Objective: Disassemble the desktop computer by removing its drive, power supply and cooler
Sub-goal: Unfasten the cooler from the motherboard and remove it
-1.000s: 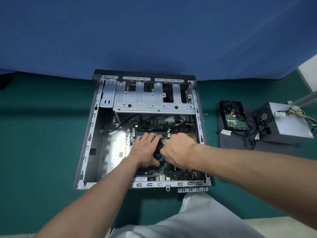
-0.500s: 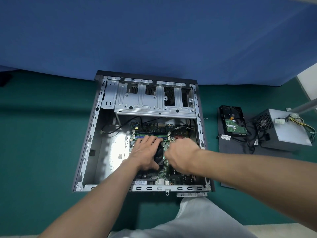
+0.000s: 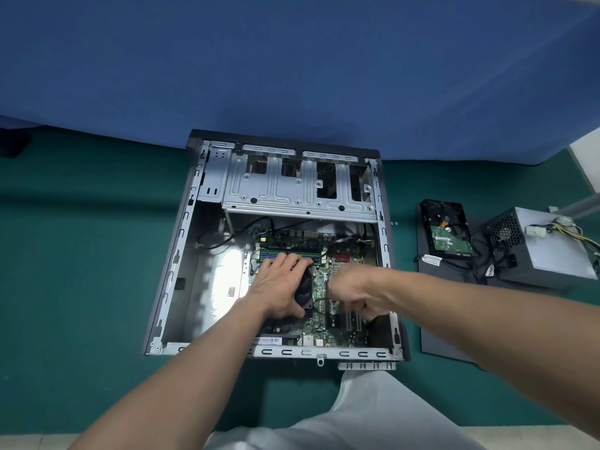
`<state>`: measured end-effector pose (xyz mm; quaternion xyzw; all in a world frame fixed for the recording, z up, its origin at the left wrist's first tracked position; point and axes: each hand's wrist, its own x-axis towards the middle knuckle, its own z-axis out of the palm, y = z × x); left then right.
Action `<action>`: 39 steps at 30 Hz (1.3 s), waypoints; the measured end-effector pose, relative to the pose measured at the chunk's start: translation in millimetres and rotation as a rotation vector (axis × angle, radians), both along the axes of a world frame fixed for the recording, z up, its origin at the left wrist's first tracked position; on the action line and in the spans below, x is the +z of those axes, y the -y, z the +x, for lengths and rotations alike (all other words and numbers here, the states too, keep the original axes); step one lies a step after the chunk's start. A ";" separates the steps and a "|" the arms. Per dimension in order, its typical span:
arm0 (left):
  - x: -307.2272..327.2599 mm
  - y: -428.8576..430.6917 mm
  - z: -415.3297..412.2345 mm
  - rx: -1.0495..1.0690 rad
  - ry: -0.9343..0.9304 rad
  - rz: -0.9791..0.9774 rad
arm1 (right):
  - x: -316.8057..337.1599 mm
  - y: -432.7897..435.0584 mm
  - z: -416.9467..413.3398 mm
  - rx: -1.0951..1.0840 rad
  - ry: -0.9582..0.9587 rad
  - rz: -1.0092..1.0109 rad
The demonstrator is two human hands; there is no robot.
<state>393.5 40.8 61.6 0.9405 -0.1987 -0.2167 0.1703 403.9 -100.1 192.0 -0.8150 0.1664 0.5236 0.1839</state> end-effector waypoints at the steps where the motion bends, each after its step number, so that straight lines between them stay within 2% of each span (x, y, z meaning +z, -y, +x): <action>1: -0.2 0.0 0.0 -0.002 0.000 0.004 | 1.1 -2.3 -2.7 0.279 0.119 -0.047; 4: 0.4 0.2 0.0 -0.006 0.001 0.006 | 8.4 -7.3 -11.7 1.288 0.450 -0.226; 5: 0.8 0.1 0.1 -0.010 0.003 0.006 | 10.7 -7.9 -12.2 1.526 0.522 -0.239; 6: 0.9 0.0 0.0 -0.012 0.006 0.007 | 12.3 -8.7 -11.3 1.661 0.569 -0.247; 7: 0.8 -0.1 -0.1 -0.014 0.009 0.010 | 13.1 -9.8 -10.0 1.691 0.592 -0.242; 8: 0.9 -0.3 -0.3 -0.013 0.011 0.012 | 12.3 -10.2 -8.2 1.603 0.603 -0.196; 10: 0.5 -0.8 0.0 -0.012 0.016 0.013 | 6.9 -11.9 -4.9 1.127 0.587 -0.085; 12: 0.2 -1.0 0.1 -0.013 0.012 0.006 | 1.4 -8.7 1.4 0.407 0.424 0.030; 14: -0.6 -0.8 -0.1 0.000 0.001 -0.009 | -3.0 0.6 6.2 -0.270 0.119 0.081; 15: -0.7 -0.8 0.1 0.005 -0.003 -0.012 | -3.7 6.1 5.6 -0.425 -0.035 0.072; 17: -0.8 -0.7 0.4 0.011 -0.009 -0.009 | -4.8 11.9 1.7 -0.425 -0.153 0.059; 19: -1.3 -0.1 0.1 0.013 -0.008 -0.006 | -4.1 6.1 -2.6 -0.255 -0.058 0.027; 20: -1.3 0.0 -0.1 0.010 -0.008 -0.003 | -3.0 1.4 -6.3 -0.086 0.055 -0.001; 21: -1.2 0.1 0.0 0.006 -0.008 0.001 | -0.2 -2.3 -9.6 0.191 0.181 -0.044; 24: -1.4 -0.7 0.5 -0.001 0.002 0.000 | 6.9 -9.7 -20.1 1.209 0.504 -0.224; 25: -1.3 -0.8 0.3 -0.002 0.009 -0.005 | 6.1 -13.4 -22.8 1.451 0.553 -0.247; 26: -1.2 -1.1 0.1 -0.004 0.010 -0.011 | 3.3 -17.5 -24.5 1.577 0.570 -0.258; 27: -1.4 -1.4 -0.1 -0.007 0.005 -0.015 | 2.6 -22.1 -26.6 1.578 0.576 -0.250; 28: -1.8 -1.5 -0.6 -0.006 0.003 -0.019 | 1.1 -25.0 -27.3 1.463 0.589 -0.199; 31: -0.3 -2.7 0.2 -0.001 0.010 -0.028 | 2.3 -28.1 -17.8 0.760 0.586 -0.050; 33: -0.9 -2.6 0.1 -0.009 0.009 -0.018 | 5.4 -18.4 -7.1 0.145 0.393 0.043; 34: -1.4 -2.1 -0.1 -0.006 0.012 -0.016 | 4.6 -12.1 -3.5 -0.197 0.231 0.075; 35: -1.4 -1.1 -0.5 -0.002 0.006 -0.015 | 5.4 -6.1 -2.4 -0.427 0.062 0.090; 36: -1.3 0.0 -0.2 0.002 -0.006 -0.017 | 5.6 -0.7 -2.7 -0.510 -0.050 0.074; 37: -1.8 0.0 0.0 0.007 -0.017 -0.018 | 4.7 3.1 -4.1 -0.501 -0.099 0.055; 39: -2.4 -1.0 1.0 0.010 -0.019 -0.018 | 3.7 2.0 -5.2 -0.377 -0.059 0.040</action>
